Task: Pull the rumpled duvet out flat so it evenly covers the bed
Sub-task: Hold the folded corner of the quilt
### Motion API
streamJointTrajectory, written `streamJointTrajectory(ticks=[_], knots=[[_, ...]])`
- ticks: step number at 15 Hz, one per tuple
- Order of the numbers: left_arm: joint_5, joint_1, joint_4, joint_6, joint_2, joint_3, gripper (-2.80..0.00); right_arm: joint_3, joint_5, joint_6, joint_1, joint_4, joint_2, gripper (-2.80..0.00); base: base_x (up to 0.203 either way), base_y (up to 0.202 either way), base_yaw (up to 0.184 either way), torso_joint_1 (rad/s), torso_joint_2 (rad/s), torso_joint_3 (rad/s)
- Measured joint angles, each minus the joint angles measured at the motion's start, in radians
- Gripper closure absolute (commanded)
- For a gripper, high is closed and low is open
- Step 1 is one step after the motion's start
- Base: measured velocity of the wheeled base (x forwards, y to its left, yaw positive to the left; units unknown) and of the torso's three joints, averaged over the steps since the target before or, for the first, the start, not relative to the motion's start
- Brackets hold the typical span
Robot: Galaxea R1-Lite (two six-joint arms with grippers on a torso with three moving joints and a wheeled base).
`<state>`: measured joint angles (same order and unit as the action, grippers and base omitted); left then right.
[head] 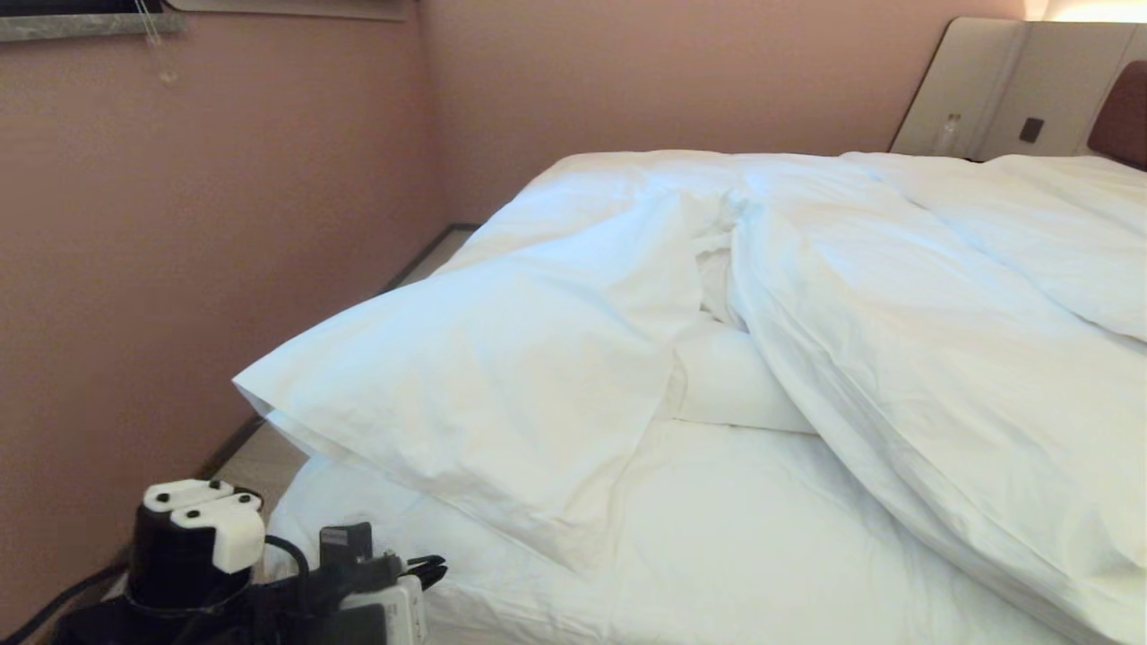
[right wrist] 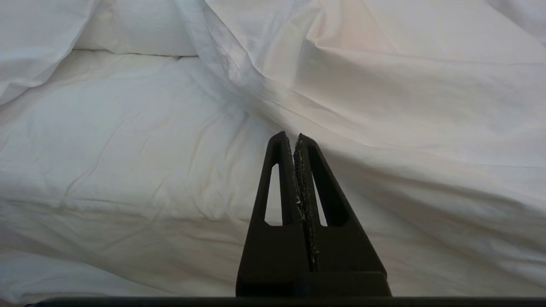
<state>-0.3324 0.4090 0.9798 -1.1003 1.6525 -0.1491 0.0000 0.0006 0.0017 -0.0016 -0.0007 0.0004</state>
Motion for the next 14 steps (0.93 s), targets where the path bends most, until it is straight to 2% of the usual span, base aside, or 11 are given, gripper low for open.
streamJointTrajectory(ticks=[4, 6, 9, 11, 12, 14], knots=[[0.001, 0.007, 0.025, -0.011, 0.07, -0.001, 0.0, 0.0, 0.0, 0.0, 0.0, -0.001, 0.0, 0.0, 0.0, 0.0, 0.0, 0.0, 0.0, 0.0], [0.006, 0.013, 0.13, -0.01, 0.125, -0.001, 0.0, 0.0, 0.0, 0.0, 0.0, 0.0, 0.0, 0.0, 0.0, 0.0, 0.0, 0.0, 0.0, 0.0], [0.019, 0.028, 0.365, -0.01, 0.321, 0.002, 0.0, 0.0, 0.0, 0.0, 0.0, 0.0, 0.0, 0.0, 0.0, 0.0, 0.0, 0.0, 0.0, 0.0], [0.028, 0.045, 0.482, -0.008, 0.416, -0.002, 0.0, 0.0, 0.0, 0.0, 0.0, 0.001, 0.0, 0.0, 0.0, 0.0, 0.0, 0.0, 0.0, 0.0], [0.032, 0.055, 0.528, -0.008, 0.434, -0.008, 0.0, 0.0, -0.001, 0.0, 0.0, 0.001, 0.0, 0.0, 0.0, 0.0, 0.0, 0.0, 0.0, 0.0], [0.037, 0.067, 0.542, -0.005, 0.457, -0.022, 0.0, 0.0, 0.0, 0.0, 0.0, 0.0, 0.0, 0.0, 0.0, 0.0, 0.0, 0.0, 0.0, 0.0]])
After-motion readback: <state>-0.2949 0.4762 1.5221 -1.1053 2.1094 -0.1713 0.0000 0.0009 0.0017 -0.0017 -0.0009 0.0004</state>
